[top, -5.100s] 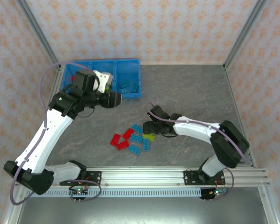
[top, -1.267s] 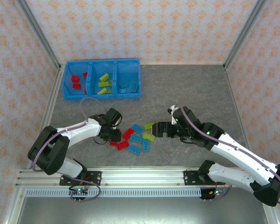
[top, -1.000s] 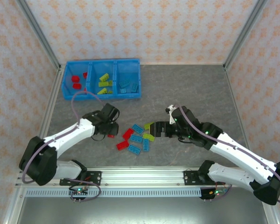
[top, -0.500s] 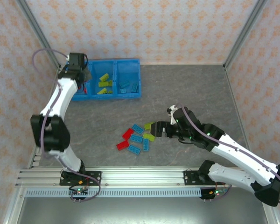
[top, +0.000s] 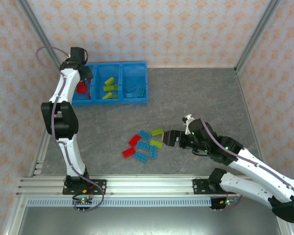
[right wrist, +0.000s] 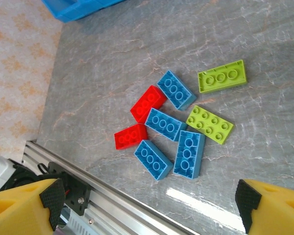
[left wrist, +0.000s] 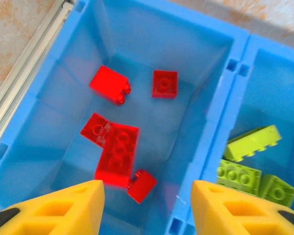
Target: Sort the legos into containers by color
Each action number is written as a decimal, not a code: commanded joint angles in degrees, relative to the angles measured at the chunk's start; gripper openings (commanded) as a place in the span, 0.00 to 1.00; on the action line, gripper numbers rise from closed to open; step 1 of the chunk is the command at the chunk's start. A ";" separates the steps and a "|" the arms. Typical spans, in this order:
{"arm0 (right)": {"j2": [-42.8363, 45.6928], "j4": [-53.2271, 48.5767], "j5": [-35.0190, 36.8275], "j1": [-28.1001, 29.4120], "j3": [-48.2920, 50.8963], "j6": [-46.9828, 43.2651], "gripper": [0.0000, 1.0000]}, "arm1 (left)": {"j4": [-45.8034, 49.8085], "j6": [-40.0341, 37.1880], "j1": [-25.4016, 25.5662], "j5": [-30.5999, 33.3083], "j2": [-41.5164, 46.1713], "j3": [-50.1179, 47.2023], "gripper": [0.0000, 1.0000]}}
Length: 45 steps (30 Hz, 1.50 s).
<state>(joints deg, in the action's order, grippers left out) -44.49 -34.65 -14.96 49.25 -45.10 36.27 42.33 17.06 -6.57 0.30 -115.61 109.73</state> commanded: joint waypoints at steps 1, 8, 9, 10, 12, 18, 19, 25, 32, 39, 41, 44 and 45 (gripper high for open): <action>-0.56 1.87 2.32 0.40 0.89 0.91 0.92 | -2.94 5.86 0.05 -7.11 11.24 -6.22 0.49; -9.01 2.18 7.42 0.40 -2.24 -1.92 0.93 | -14.84 10.12 11.21 -16.30 36.69 -30.78 0.46; -11.12 2.99 6.67 0.40 -2.72 -2.79 0.93 | -14.24 8.70 14.50 -16.25 40.00 -32.55 0.46; -13.02 4.22 5.64 0.45 -3.16 -3.66 0.93 | -13.24 7.21 17.36 -16.02 42.24 -33.65 0.46; -18.14 6.39 3.98 0.58 -4.70 -5.53 0.92 | -9.64 3.49 23.85 -14.99 47.30 -35.00 0.46; -36.81 5.10 3.38 2.19 -15.04 -12.47 0.80 | 6.01 -12.93 37.08 -19.15 53.70 -33.16 0.45; -39.68 4.99 3.29 2.64 -16.78 -13.39 0.80 | 7.66 -15.46 38.07 -19.51 54.43 -33.61 0.45; -54.33 2.36 9.48 3.38 -25.16 -22.43 0.63 | 3.41 -21.21 38.60 -14.67 61.70 -44.43 0.48; -62.24 -3.11 12.09 3.41 -29.81 -31.27 0.57 | 5.19 -23.71 38.30 -14.23 61.74 -45.50 0.49; -66.80 -3.51 7.65 3.39 -32.86 -32.33 0.52 | 5.49 -24.19 38.10 -11.94 61.20 -47.13 0.52; -67.39 -3.01 6.34 3.42 -33.05 -32.16 0.51 | 5.65 -24.01 37.95 -11.18 60.86 -47.06 0.53; -68.87 -2.87 5.77 3.35 -33.68 -32.09 0.51 | 5.56 -23.92 37.57 -10.88 60.26 -47.15 0.55; -69.42 -3.23 5.80 3.40 -33.93 -32.03 0.51 | 5.61 -23.83 37.40 -10.83 60.08 -47.13 0.55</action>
<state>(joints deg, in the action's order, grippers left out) -111.90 -35.88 -8.36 52.58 -77.25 5.23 47.05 -6.09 31.55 -12.51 -55.02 62.87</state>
